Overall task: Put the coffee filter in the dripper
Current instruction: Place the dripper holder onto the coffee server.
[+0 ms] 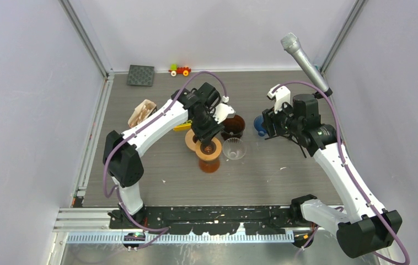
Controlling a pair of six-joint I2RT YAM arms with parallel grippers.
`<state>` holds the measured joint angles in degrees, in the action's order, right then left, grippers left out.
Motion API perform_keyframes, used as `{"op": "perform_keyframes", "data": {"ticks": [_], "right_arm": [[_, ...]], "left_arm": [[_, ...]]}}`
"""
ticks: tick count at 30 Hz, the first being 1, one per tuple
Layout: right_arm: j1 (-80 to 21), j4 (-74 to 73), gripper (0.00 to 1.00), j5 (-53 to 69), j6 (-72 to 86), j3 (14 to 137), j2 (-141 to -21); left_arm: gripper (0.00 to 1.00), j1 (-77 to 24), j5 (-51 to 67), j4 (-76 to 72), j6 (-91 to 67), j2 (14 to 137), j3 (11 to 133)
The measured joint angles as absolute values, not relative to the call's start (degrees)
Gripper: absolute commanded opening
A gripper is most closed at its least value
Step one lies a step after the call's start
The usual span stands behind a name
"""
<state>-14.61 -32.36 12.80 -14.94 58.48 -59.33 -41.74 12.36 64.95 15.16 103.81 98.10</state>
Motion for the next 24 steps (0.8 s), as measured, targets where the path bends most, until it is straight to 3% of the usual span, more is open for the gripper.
{"op": "perform_keyframes", "data": {"ticks": [7,13,24], "right_arm": [[-14.59,-32.36,0.61,12.91,-14.94,58.48,-59.33],[-14.59,-32.38,0.63,14.61,-14.85,58.48,-60.1],[-17.19,-35.55,0.69,19.62,-13.61,58.61,-74.26]], "left_arm": [[0.54,-42.15,11.49,64.95,15.16,103.81,98.02],[0.71,-42.15,10.39,64.69,15.38,103.37,97.89],[0.77,-42.15,5.23,59.42,17.19,90.02,91.39]]}}
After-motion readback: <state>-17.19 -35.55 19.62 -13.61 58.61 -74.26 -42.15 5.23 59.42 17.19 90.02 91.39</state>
